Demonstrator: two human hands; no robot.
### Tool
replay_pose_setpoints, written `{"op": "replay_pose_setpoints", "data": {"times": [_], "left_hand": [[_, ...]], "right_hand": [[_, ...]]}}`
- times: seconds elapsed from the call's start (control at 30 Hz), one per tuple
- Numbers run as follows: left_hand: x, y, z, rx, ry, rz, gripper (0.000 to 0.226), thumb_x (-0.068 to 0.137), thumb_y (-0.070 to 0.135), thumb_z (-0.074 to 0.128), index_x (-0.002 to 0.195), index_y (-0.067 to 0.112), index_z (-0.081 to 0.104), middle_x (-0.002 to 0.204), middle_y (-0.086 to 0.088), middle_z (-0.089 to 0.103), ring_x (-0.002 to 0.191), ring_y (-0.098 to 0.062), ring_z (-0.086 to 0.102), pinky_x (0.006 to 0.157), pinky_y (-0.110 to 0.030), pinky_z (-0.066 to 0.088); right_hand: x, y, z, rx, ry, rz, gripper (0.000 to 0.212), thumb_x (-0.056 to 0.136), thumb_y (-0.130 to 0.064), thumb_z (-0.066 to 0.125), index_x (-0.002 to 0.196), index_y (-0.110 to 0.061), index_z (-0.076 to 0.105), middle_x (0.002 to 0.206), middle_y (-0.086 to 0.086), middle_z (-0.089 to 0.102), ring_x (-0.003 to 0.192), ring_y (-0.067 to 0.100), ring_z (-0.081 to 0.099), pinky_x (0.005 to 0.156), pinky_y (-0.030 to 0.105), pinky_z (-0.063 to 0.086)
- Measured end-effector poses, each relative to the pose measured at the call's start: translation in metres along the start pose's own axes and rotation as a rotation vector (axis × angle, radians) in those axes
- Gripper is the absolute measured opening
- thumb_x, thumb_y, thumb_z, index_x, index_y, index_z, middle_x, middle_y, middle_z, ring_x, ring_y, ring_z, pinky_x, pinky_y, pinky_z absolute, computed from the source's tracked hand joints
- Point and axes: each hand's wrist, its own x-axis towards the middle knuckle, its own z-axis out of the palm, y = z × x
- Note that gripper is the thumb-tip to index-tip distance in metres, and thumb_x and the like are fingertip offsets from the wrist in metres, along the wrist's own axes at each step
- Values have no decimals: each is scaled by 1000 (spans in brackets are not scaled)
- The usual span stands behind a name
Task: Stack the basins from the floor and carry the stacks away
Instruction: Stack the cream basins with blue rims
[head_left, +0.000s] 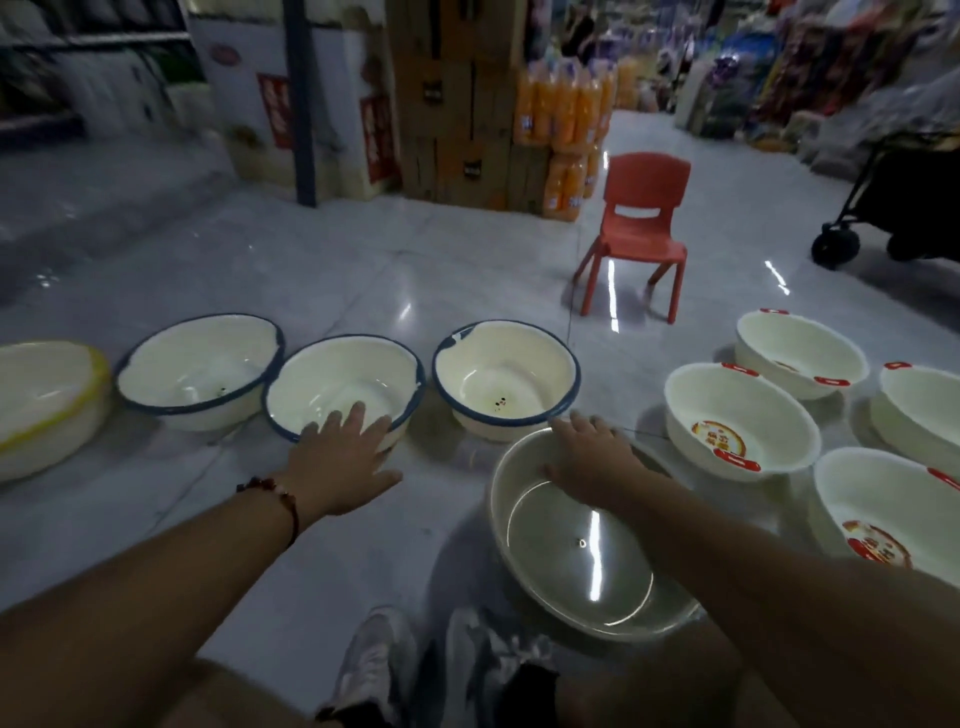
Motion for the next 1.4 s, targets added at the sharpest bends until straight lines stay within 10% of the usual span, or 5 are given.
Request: {"op": "replay_pose_setpoints", "data": {"times": [0.6, 0.83, 0.93, 1.1, 1.4], "left_hand": [[275, -66, 80, 81, -77, 66, 74, 98, 61, 34, 158, 25, 9, 165, -13, 5, 148, -35, 17, 116, -47, 22], [362, -85, 157, 42, -66, 82, 71, 98, 56, 36, 157, 24, 12, 164, -16, 6, 147, -37, 17, 117, -49, 23], [377, -95, 167, 37, -103, 93, 71, 99, 55, 36, 157, 23, 11, 164, -17, 7, 147, -37, 18, 118, -49, 23], [363, -118, 140, 18, -260, 85, 71, 100, 55, 34, 157, 22, 10, 164, -17, 6, 148, -37, 17, 116, -48, 24], [319, -158, -46, -324, -459, -36, 70, 99, 56, 40, 157, 24, 18, 164, -12, 16, 144, -32, 29, 112, -44, 34]], "right_hand": [[322, -7, 92, -23, -182, 223, 72, 93, -61, 46, 150, -22, 28, 154, 11, 30, 135, 38, 38, 110, 51, 36], [405, 62, 162, 1011, -4, 1084, 93, 73, -41, 80, 147, -13, 30, 138, 15, 48, 113, 36, 57, 83, 46, 55], [413, 71, 166, 1400, 12, 1292, 47, 84, -21, 74, 125, -10, 52, 112, 8, 62, 81, 24, 62, 59, 36, 54], [406, 51, 115, 1552, -99, 1399, 14, 92, -14, 63, 94, -4, 54, 91, 7, 65, 76, 18, 63, 42, 27, 53], [330, 10, -64, 1468, -184, 1425, 14, 92, -11, 60, 102, -8, 52, 81, 6, 57, 69, 14, 58, 36, 20, 48]]}}
